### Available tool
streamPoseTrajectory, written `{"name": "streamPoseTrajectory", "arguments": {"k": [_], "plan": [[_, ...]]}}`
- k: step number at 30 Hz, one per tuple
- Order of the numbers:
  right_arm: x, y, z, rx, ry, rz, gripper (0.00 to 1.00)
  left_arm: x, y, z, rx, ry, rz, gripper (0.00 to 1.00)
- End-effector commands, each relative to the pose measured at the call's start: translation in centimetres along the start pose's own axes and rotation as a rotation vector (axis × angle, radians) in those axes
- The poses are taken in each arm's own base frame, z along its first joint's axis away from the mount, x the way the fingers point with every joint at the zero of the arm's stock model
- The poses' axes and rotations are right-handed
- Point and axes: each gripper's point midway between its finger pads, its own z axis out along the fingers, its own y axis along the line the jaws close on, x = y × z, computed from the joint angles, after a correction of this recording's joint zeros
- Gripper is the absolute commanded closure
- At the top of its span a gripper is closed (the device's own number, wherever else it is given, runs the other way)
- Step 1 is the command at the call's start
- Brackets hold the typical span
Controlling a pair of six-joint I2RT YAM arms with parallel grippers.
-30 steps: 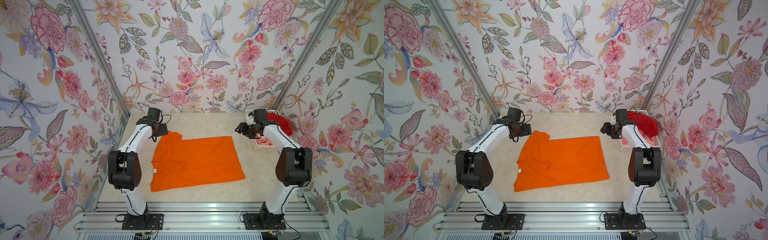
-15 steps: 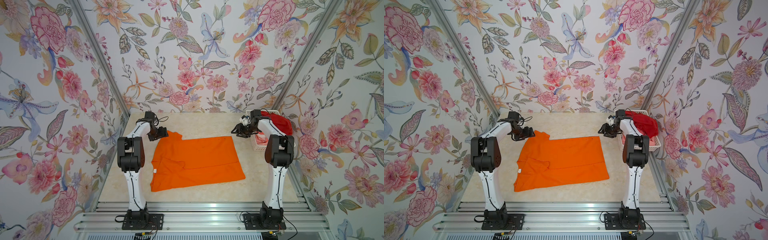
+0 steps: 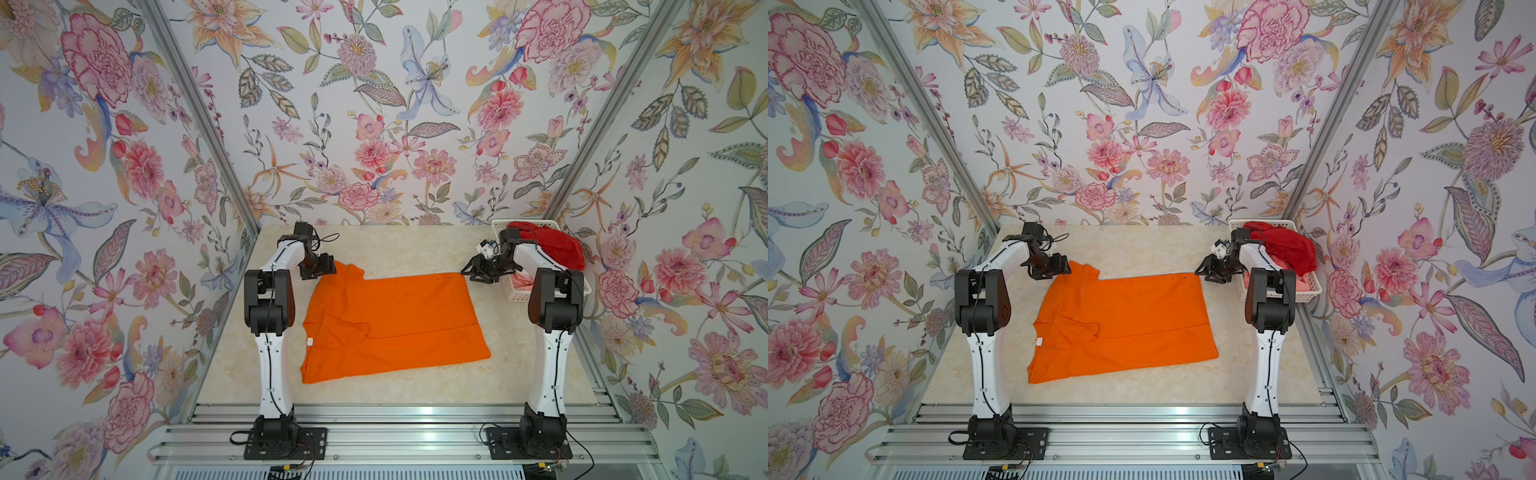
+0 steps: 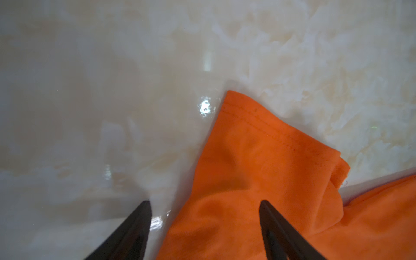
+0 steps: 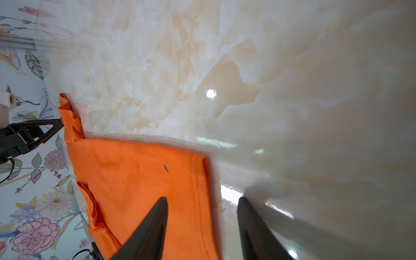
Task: Fold and stack t-shirts
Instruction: Fold the T-shirt.
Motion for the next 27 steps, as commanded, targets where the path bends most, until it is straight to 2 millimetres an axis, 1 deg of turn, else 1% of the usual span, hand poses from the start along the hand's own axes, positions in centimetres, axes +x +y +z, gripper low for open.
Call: {"name": "streamPoseTrajectory", "arguments": {"k": [1,3,6,8,9,10,11,13,16,18,20,24,25,26,27], "plan": [[1.7,-1.4,2.3,0.003,0.074,0.031,0.47,2.4,-1.4,2.9,0.056,0.115,0.008,0.4],[2.1,-1.5,2.7,-0.003,0.087,0.033,0.47,2.6,-2.2,3.3,0.069,0.127,0.024,0.49],[2.2,-1.4,2.7,-0.015,0.086,0.035,0.48,3.1,-3.4,3.4,0.074,0.14,0.065,0.58],[2.1,-1.3,2.8,-0.017,0.088,0.036,0.48,3.6,-3.5,3.4,0.066,0.151,0.079,0.7],[2.0,-1.2,2.9,-0.019,0.09,0.037,0.48,3.7,-3.6,3.3,0.062,0.152,0.084,0.76],[1.9,-1.0,3.0,-0.023,0.092,0.036,0.48,3.8,-3.6,3.3,0.058,0.152,0.086,0.87],[1.7,-0.8,3.2,-0.026,0.096,0.034,0.49,3.8,-3.3,3.3,0.043,0.153,0.086,1.0],[1.5,-0.6,3.7,-0.021,0.11,0.028,0.49,3.8,-2.7,3.4,0.013,0.152,0.081,1.0],[1.3,-0.1,4.5,-0.006,0.13,0.01,0.5,3.8,-2.3,3.2,-0.019,0.149,0.084,1.0],[1.1,0.1,4.9,0.002,0.139,0.015,0.57,3.8,-2.0,2.9,-0.039,0.146,0.084,1.0],[1.1,0.3,5.3,0.003,0.152,0.023,0.7,3.8,-1.6,2.6,-0.058,0.142,0.081,1.0],[1.7,0.4,5.2,0.037,0.152,0.009,0.81,3.8,-1.3,1.9,-0.076,0.134,0.078,1.0],[1.7,0.4,5.0,0.046,0.142,0.005,0.89,3.8,-1.2,1.9,-0.081,0.134,0.077,1.0],[1.7,0.3,4.8,0.052,0.132,0.004,0.99,3.7,-1.1,1.8,-0.084,0.131,0.077,1.0],[1.6,0.2,4.5,0.059,0.12,0.002,1.0,3.6,-0.9,1.6,-0.088,0.127,0.072,1.0]]}}
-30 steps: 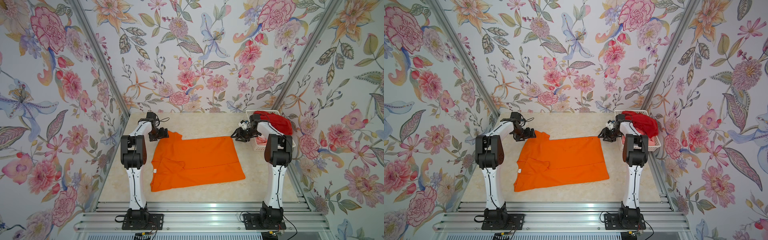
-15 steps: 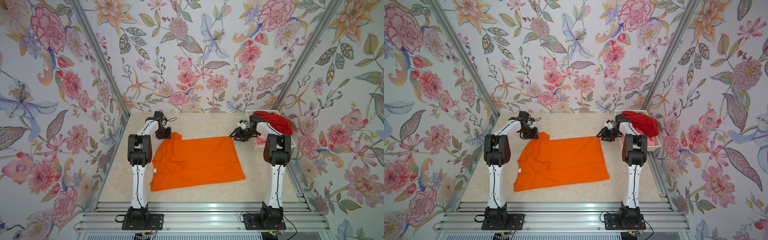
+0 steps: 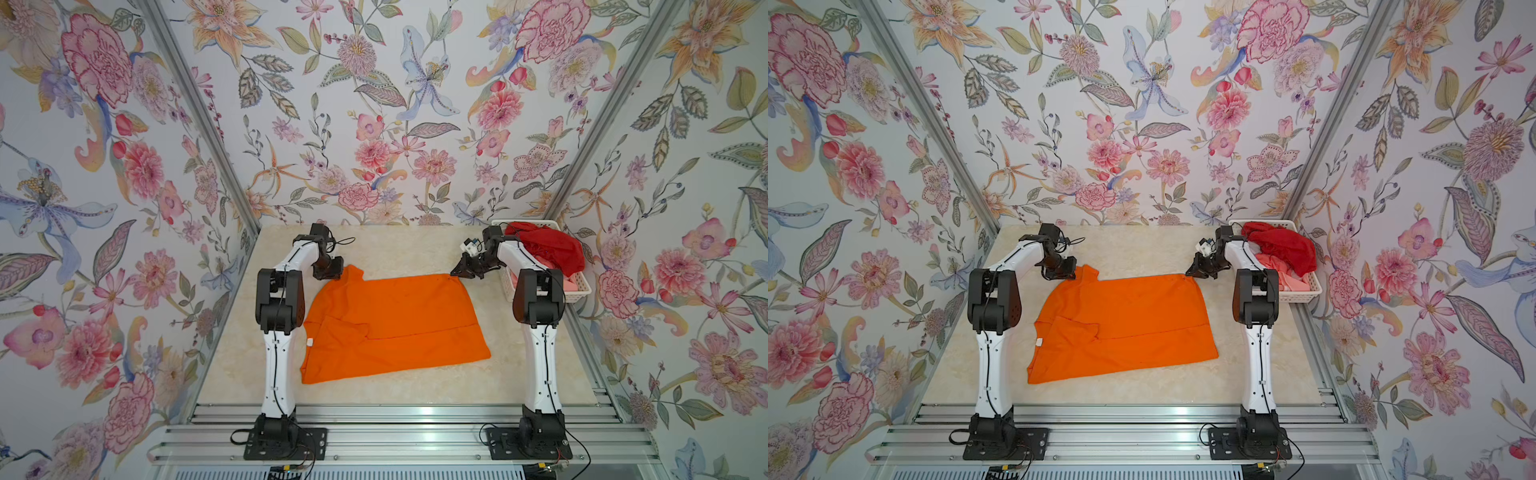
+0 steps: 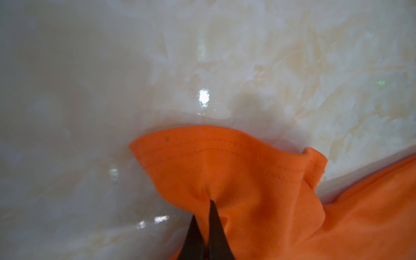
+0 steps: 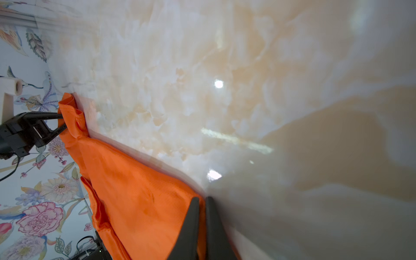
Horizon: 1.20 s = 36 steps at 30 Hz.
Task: Fold and stack t-shirts
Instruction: Fold the T-shirt.
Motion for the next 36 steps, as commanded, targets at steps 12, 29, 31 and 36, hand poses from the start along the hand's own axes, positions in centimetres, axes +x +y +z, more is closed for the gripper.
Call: {"name": "streamPoseTrajectory", "arguments": {"k": [12,29,31,36], "plan": [[-2.3,-0.4,-2.8,0.111,-0.098,-0.062,1.0,-1.8,1.4,-5.3,-0.174,-0.087,0.018,1.0],[0.5,3.3,-7.1,0.089,-0.184,-0.128,1.0,-0.5,-3.1,-11.0,-0.177,-0.164,0.12,1.0],[1.5,3.5,-7.5,0.085,-0.2,-0.134,1.0,0.8,-2.9,-10.9,-0.217,-0.145,0.125,1.0],[3.1,4.2,-8.3,0.081,-0.222,-0.167,1.0,3.8,-2.1,-11.1,-0.257,-0.135,0.101,1.0]]}}
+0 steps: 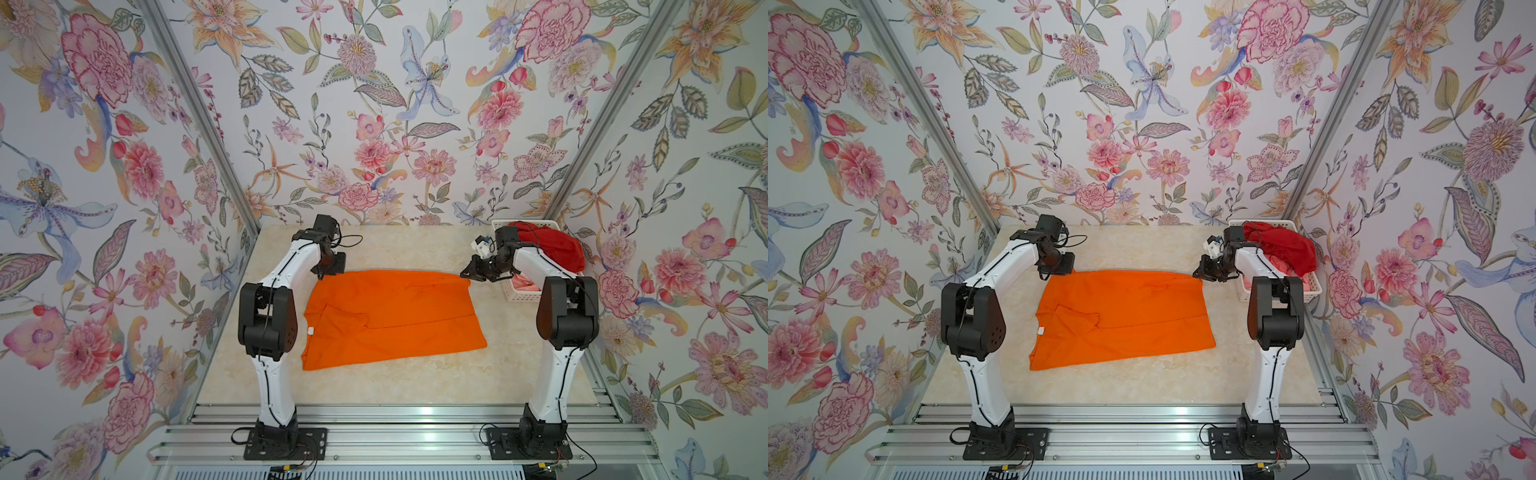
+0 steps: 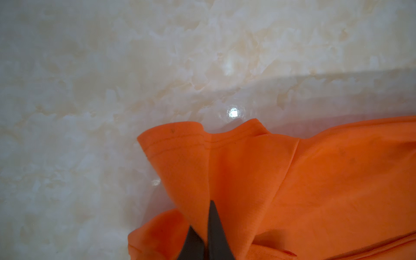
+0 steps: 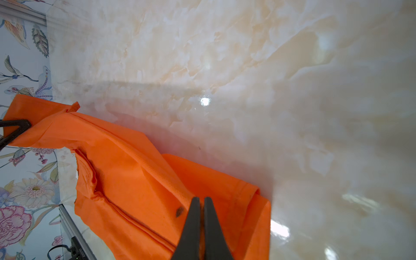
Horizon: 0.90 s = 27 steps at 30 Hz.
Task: Fold and stack t-shirts
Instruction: Fold the T-shirt.
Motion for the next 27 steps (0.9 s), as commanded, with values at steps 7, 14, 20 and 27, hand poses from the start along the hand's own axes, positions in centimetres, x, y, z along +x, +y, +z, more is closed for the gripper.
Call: {"name": "streamPoseTrajectory", "arguments": {"k": [7,14,20,27], "plan": [[-1.0,1.6,-1.2,-0.009,-0.067,-0.085,1.0,2.6,2.2,-2.6,-0.111,-0.055,-0.048,1.0],[-0.5,1.9,-1.2,0.007,-0.075,-0.121,1.0,3.3,2.8,-3.2,-0.143,-0.071,-0.064,1.0],[-1.3,2.2,-1.5,0.015,-0.079,-0.143,1.0,2.7,2.8,-2.7,-0.143,-0.071,-0.058,1.0],[-0.2,2.6,-2.2,0.012,-0.088,-0.146,1.0,3.8,2.8,-2.6,-0.146,-0.056,-0.068,1.0]]}}
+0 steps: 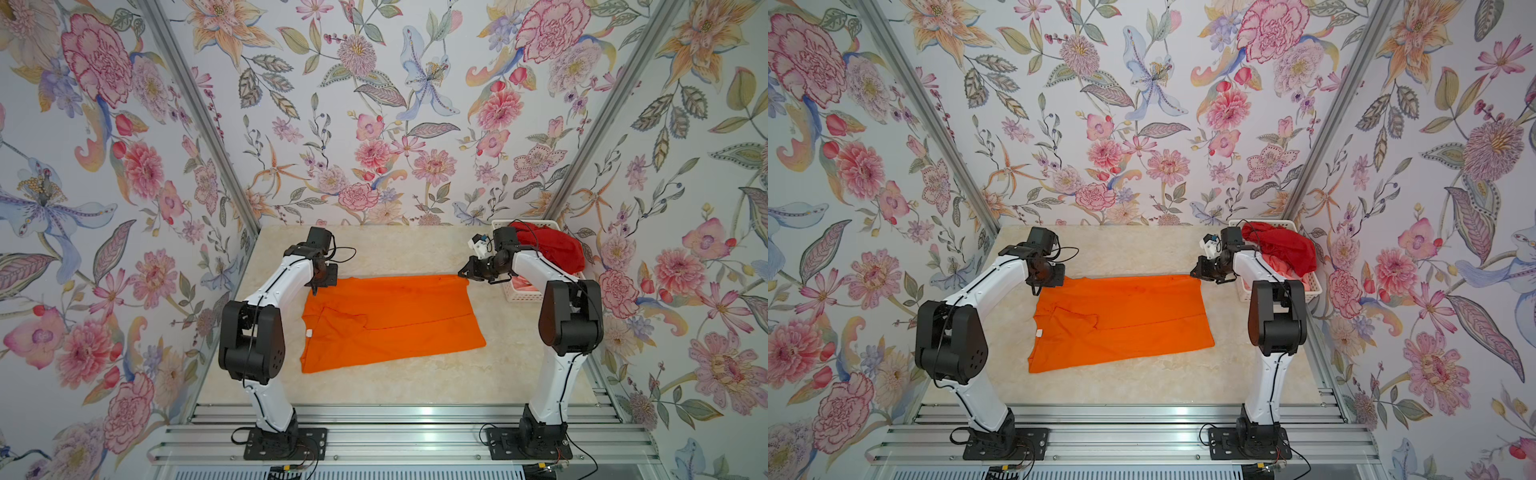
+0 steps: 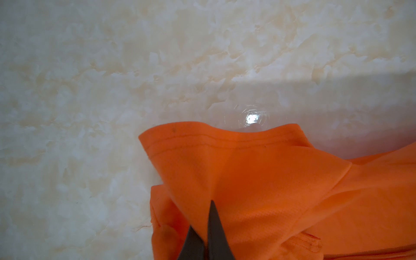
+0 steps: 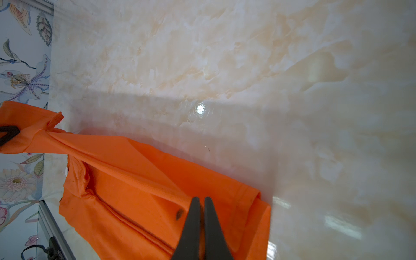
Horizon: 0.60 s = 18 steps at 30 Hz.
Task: Fold and stack t-shirts
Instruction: Fold the T-shirt.
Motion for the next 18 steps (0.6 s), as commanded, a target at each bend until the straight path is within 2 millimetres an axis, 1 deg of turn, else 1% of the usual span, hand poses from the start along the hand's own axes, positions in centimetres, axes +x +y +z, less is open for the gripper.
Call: {"name": "streamPoseTrajectory", "arguments": {"k": [1,4,7,11,14,15,16,17,18], "plan": [[-0.1,1.4,-2.1,0.007,-0.044,-0.043,1.0,1.0,0.7,-0.1,-0.032,0.008,-0.022,1.0],[1.2,1.5,-2.4,0.014,-0.05,-0.029,1.0,2.3,0.9,-0.2,-0.059,0.021,-0.029,1.0],[3.0,1.6,-2.3,0.027,-0.035,-0.004,1.0,4.0,1.1,0.1,-0.084,0.046,-0.036,1.0],[5.8,1.4,-1.7,0.059,0.012,0.038,1.0,6.5,1.0,0.8,-0.125,0.088,-0.028,1.0],[8.2,1.1,-0.9,0.088,0.064,0.075,1.0,7.6,0.5,1.0,-0.136,0.103,-0.015,1.0],[9.0,0.8,-0.7,0.115,0.08,0.089,0.93,8.0,0.2,1.0,-0.134,0.109,-0.008,1.0],[9.6,0.4,-0.7,0.138,0.091,0.103,0.75,8.3,0.0,1.0,-0.136,0.112,-0.005,0.79],[10.2,0.1,-0.7,0.161,0.097,0.117,0.6,8.6,-0.1,0.8,-0.147,0.108,-0.006,0.52],[10.5,0.0,-0.8,0.168,0.095,0.121,0.54,8.8,0.1,0.6,-0.168,0.102,-0.01,0.18]]}}
